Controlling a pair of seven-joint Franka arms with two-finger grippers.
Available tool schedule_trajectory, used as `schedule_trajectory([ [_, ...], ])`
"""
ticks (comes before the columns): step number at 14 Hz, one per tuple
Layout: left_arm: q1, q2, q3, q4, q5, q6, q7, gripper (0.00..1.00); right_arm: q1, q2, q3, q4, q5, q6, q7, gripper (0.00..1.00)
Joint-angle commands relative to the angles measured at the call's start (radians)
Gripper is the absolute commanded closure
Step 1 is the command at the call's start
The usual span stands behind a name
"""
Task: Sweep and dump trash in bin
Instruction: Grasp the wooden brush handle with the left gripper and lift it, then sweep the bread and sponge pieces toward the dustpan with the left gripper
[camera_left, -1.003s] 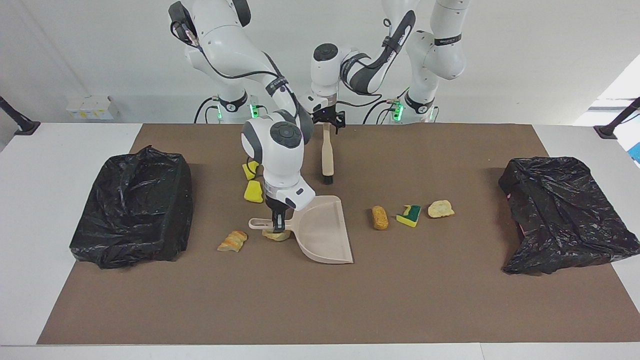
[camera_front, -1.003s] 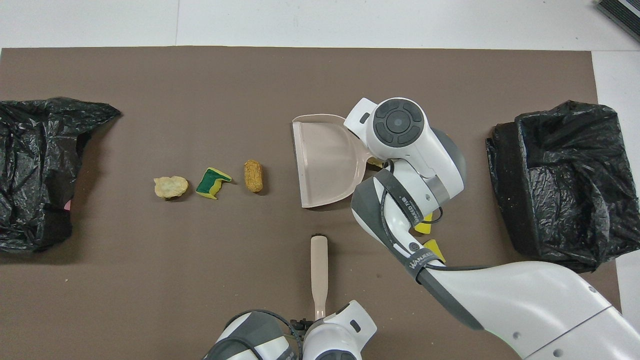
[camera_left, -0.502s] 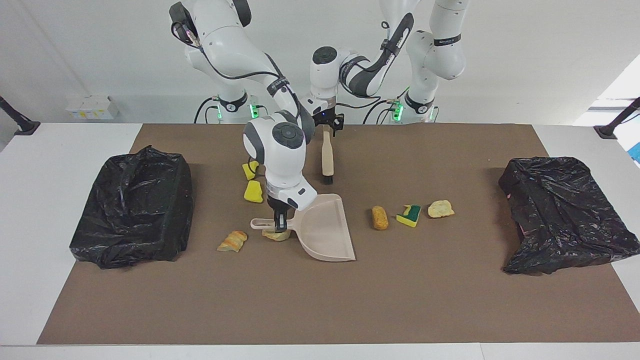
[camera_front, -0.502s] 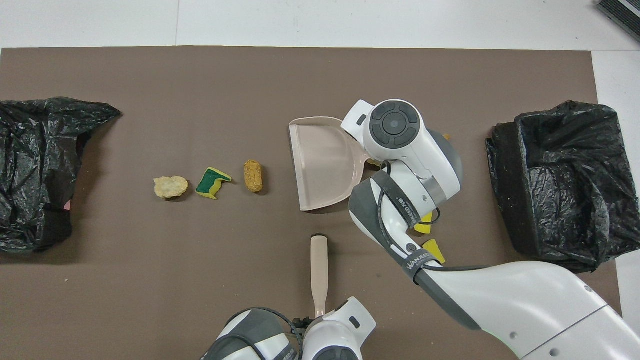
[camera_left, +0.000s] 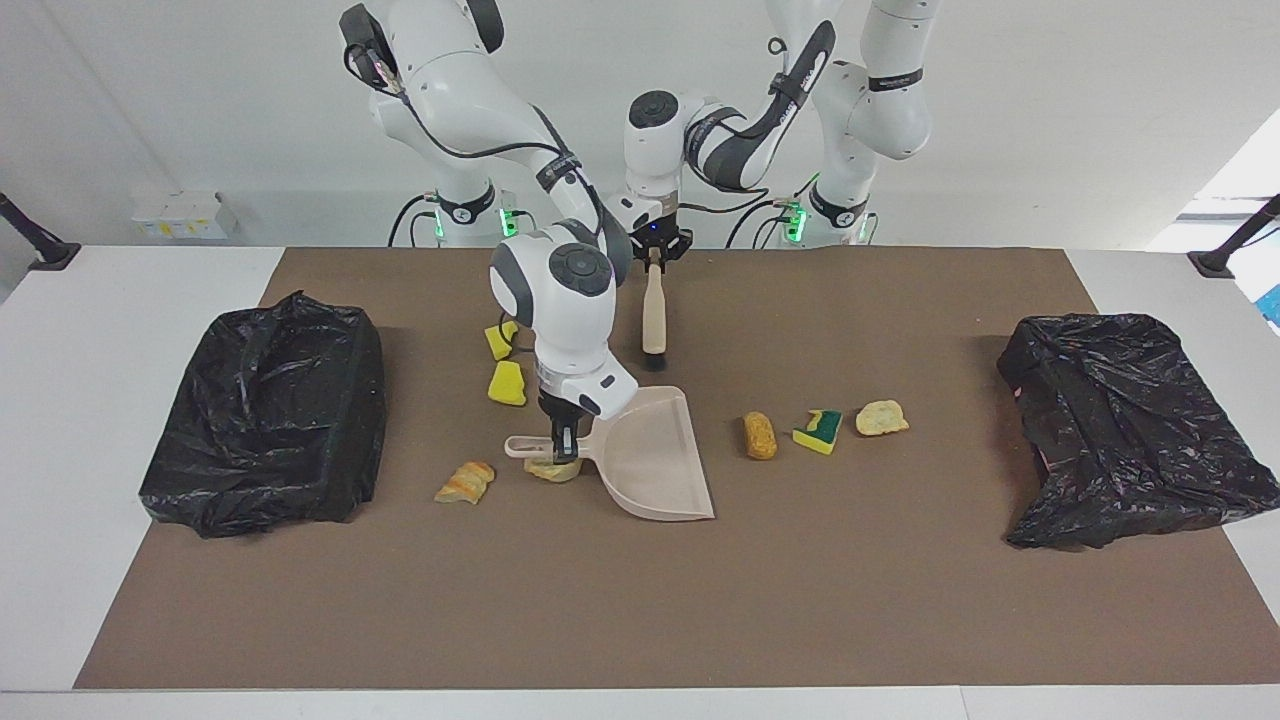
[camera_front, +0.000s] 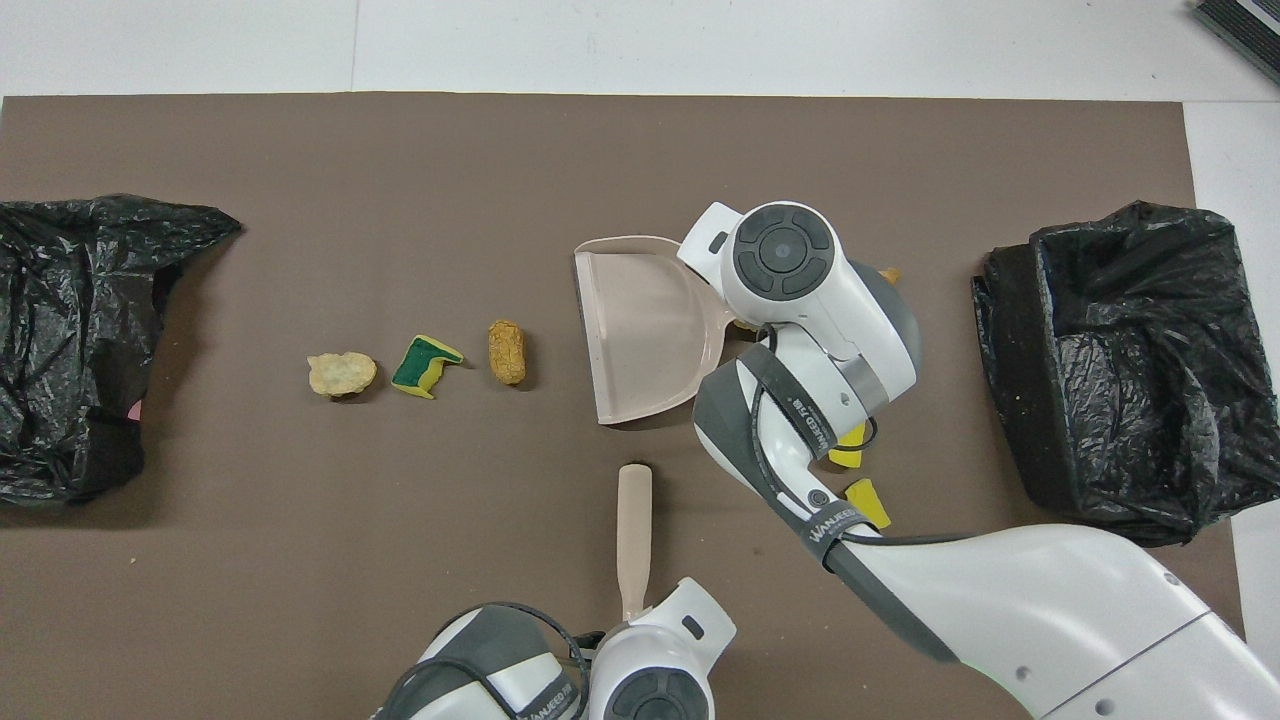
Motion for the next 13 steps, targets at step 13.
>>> schedule_trajectory([
  [13, 0.572, -0.107, 0.004, 0.203, 0.062, -0.316, 0.288, 1.0, 0.028, 0.003, 0.013, 0.014, -0.007, -0.055, 0.092, 1.0],
])
